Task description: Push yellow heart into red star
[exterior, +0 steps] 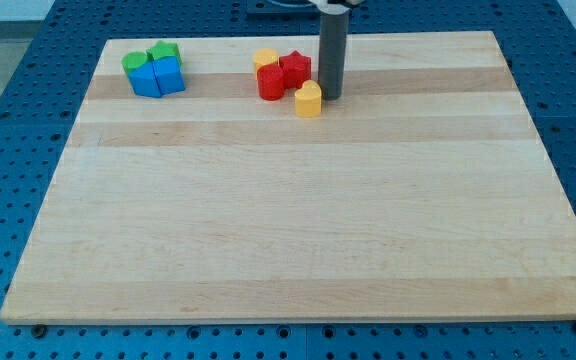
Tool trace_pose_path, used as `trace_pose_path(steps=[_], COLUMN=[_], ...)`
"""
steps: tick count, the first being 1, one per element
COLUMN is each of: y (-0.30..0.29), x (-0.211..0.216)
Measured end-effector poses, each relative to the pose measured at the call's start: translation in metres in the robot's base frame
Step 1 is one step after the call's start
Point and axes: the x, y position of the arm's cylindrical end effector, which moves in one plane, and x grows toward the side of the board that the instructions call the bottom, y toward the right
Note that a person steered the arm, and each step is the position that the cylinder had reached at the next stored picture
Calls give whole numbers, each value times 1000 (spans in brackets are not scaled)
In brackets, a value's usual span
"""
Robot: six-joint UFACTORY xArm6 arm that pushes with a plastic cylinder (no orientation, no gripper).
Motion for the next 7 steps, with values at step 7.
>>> trace_pose_path(steps=[7], y=[-11], x=[70])
